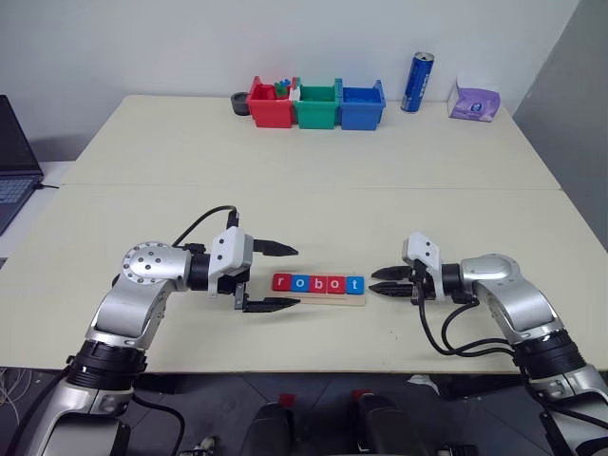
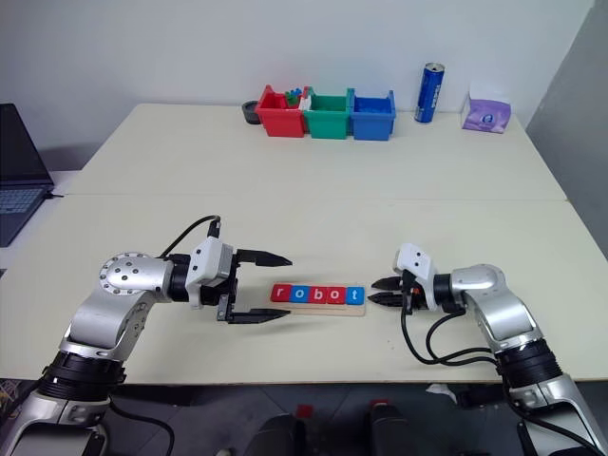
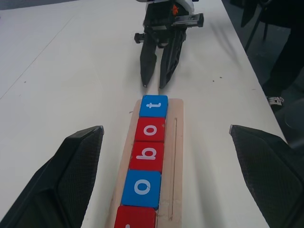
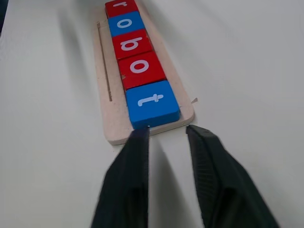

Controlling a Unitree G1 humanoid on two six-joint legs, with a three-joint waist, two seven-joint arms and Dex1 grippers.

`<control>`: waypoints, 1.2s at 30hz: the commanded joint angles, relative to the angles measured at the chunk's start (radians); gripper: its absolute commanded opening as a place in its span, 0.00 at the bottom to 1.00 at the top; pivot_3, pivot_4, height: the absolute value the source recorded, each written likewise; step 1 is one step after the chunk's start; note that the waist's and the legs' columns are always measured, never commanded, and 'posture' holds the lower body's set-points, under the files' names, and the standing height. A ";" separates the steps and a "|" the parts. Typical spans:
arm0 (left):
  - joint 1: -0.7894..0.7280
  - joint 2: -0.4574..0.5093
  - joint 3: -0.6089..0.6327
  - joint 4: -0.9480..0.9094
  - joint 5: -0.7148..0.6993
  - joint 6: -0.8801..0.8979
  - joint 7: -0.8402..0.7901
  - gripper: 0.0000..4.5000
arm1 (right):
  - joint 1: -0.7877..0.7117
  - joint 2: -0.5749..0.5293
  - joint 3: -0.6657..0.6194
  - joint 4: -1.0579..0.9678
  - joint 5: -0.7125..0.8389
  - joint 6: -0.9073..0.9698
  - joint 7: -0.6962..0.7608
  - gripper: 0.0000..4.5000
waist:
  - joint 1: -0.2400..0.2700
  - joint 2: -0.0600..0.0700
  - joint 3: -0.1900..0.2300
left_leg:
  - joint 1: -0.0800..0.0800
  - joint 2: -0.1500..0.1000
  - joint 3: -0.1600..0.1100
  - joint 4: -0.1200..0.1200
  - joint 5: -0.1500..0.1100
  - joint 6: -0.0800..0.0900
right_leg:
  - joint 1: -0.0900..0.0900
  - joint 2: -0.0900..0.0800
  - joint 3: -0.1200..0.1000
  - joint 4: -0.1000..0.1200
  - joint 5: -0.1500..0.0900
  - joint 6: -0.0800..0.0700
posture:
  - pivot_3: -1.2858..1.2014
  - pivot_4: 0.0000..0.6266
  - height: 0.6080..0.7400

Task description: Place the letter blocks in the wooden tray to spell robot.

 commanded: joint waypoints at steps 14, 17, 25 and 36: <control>-0.016 0.003 0.005 -0.011 -0.004 -0.013 0.003 1.00 | -0.021 0.034 0.040 -0.012 -0.039 -0.073 -0.023 0.01 | 0.000 0.000 0.000 | 0.000 0.000 0.000 0.000 0.000 0.000 | 0.000 0.000 0.000 0.000 0.000 0.000 | 0.52 0.24 1.00; -0.014 0.004 0.007 -0.014 -0.004 -0.012 0.007 1.00 | -0.025 0.043 0.045 -0.009 -0.039 -0.075 -0.025 0.01 | 0.000 0.000 0.000 | 0.000 0.000 0.000 0.000 0.000 0.000 | 0.000 0.000 0.000 0.000 0.000 0.000 | 0.52 0.24 1.00; -0.007 0.009 0.012 -0.019 -0.004 -0.009 0.013 1.00 | -0.036 0.053 0.047 0.001 -0.047 -0.084 -0.021 0.01 | 0.000 0.000 0.000 | 0.000 0.000 0.000 0.000 0.000 0.000 | 0.000 0.000 0.000 0.000 0.000 0.000 | 0.52 0.24 1.00; 0.062 0.059 0.052 -0.087 -0.032 0.142 0.083 1.00 | 0.007 -0.024 -0.082 -0.272 0.128 0.195 -0.036 0.21 | 0.000 0.000 0.000 | 0.000 0.001 -0.002 0.000 0.000 0.000 | 0.000 0.000 0.000 0.000 0.000 0.000 | 0.52 0.24 1.00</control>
